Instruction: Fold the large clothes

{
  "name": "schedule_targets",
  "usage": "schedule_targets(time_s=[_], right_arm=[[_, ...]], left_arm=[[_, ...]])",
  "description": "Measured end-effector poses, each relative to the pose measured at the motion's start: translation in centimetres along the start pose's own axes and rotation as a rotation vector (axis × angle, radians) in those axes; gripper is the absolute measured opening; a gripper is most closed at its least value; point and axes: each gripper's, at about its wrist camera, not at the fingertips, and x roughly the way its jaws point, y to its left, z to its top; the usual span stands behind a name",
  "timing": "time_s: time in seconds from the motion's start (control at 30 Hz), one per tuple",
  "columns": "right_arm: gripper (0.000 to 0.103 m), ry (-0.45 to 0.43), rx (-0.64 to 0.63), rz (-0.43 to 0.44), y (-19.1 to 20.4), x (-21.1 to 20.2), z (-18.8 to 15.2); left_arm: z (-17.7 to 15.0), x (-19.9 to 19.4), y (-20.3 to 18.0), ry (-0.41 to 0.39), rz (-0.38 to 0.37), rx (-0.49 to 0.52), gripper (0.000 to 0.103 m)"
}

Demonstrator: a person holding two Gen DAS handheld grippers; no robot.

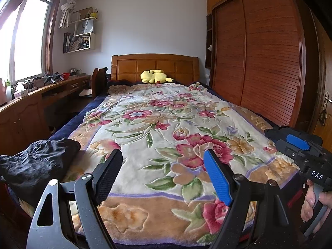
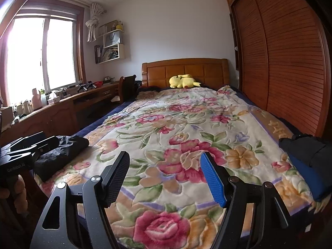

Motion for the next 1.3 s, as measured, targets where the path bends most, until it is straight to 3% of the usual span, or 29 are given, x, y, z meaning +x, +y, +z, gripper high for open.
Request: schedule_targets(time_s=[1.3], right_arm=[[0.073,-0.003,-0.014,0.015,-1.3,-1.0,-0.1]], left_arm=[[-0.3,-0.3,0.2,-0.009,0.009,0.011,0.081]])
